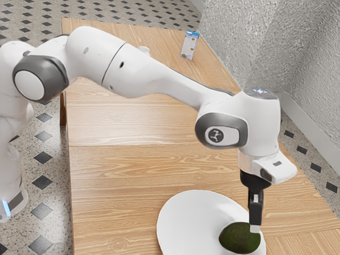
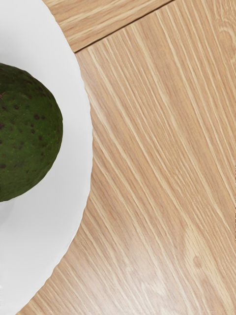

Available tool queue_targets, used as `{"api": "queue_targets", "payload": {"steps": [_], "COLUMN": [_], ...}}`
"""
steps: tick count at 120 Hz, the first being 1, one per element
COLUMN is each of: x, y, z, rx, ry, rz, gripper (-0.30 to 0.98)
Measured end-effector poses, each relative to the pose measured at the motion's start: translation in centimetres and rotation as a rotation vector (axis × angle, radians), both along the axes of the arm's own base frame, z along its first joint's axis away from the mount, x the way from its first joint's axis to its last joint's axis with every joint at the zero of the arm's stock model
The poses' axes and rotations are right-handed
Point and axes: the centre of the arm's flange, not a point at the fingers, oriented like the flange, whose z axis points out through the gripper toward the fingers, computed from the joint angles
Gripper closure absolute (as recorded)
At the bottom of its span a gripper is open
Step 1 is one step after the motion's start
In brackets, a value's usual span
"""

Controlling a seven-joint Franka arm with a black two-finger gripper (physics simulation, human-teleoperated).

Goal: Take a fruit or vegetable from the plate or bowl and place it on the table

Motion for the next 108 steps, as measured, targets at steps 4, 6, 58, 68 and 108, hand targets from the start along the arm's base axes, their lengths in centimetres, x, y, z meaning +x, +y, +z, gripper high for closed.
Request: {"api": "queue_targets", "payload": {"steps": [4, 6, 58, 68, 108], "x": [-0.1, -0.2, -1.7, -1.4, -0.3], "y": [-0.2, -0.3, 1.7, 1.8, 2.0], "z": [-0.2, -0.4, -4.2, -4.7, -7.6], "rx": [-0.006, -0.008, -0.046, -0.050, -0.053], "ry": [0.000, 0.002, 0.017, 0.014, 0.025], "rz": [-0.015, -0.021, -0.061, -0.064, -0.067], "gripper": [0.00, 0.00, 0.00, 0.00, 0.00]}}
